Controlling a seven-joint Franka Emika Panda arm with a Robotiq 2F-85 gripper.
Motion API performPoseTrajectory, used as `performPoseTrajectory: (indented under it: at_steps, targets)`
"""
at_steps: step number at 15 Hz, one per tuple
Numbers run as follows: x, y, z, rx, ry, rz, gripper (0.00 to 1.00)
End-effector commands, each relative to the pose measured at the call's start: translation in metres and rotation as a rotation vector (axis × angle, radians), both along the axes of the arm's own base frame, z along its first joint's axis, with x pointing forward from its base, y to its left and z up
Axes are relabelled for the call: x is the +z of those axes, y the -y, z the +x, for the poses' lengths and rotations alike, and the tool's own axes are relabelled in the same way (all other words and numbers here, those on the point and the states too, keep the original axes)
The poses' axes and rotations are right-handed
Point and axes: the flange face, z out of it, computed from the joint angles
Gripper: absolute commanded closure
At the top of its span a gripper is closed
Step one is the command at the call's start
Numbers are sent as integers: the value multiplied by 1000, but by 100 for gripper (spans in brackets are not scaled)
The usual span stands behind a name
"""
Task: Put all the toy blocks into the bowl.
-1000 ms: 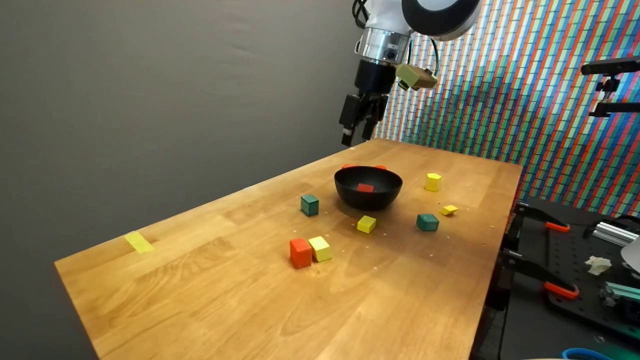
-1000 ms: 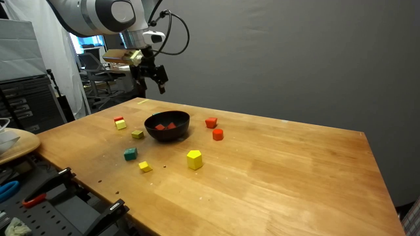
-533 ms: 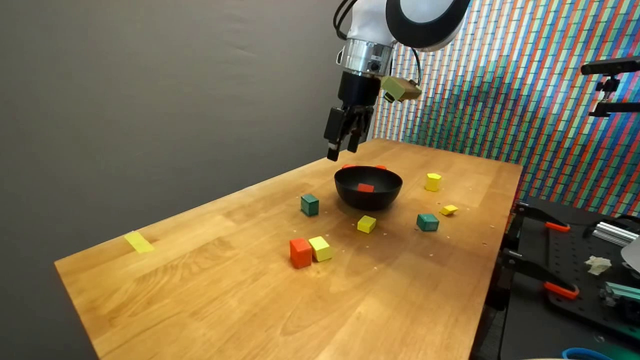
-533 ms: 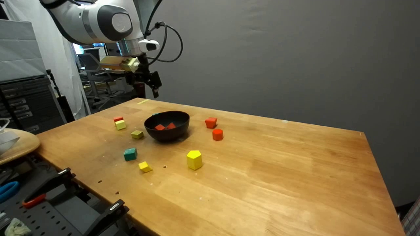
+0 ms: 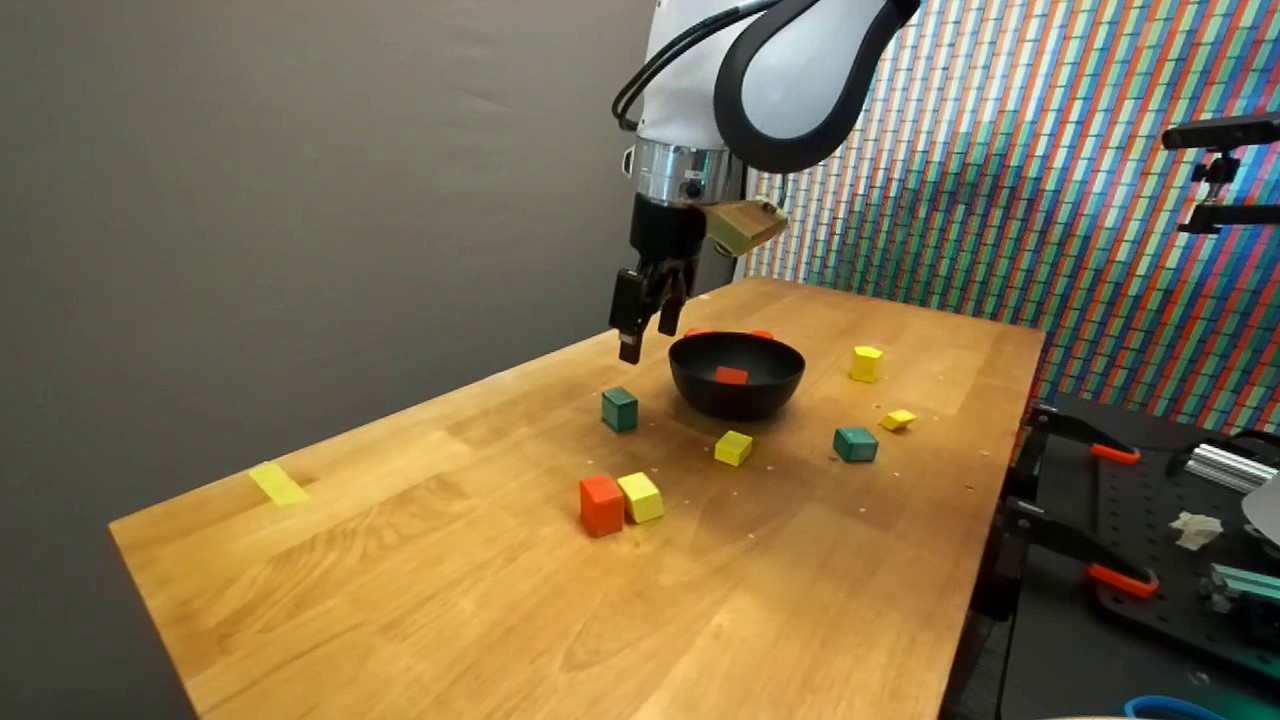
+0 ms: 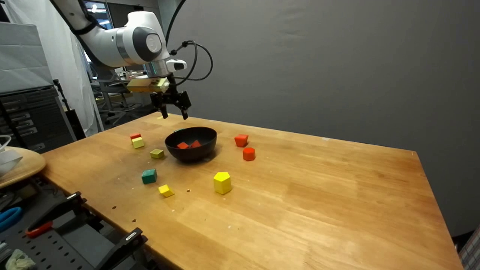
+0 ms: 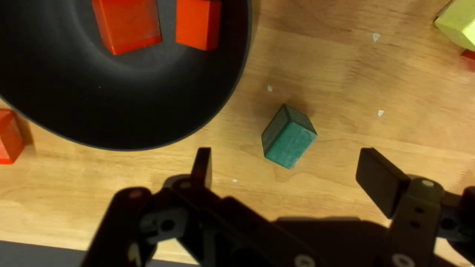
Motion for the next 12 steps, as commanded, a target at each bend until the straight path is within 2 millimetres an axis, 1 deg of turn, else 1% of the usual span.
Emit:
performPoseTrajectory:
  at_steps: [1, 5, 6, 7, 9, 12]
  targets:
    - [-21, -15, 28, -10, -19, -28, 0]
    - [-50, -14, 45, -34, -55, -44, 0]
    - [-56, -12, 48, -45, -63, -46, 4]
    - [-61, -11, 51, -55, -69, -47, 26]
    - [-69, -9, 54, -72, -87, -51, 30]
    - [-69, -6, 52, -102, -107, -45, 56]
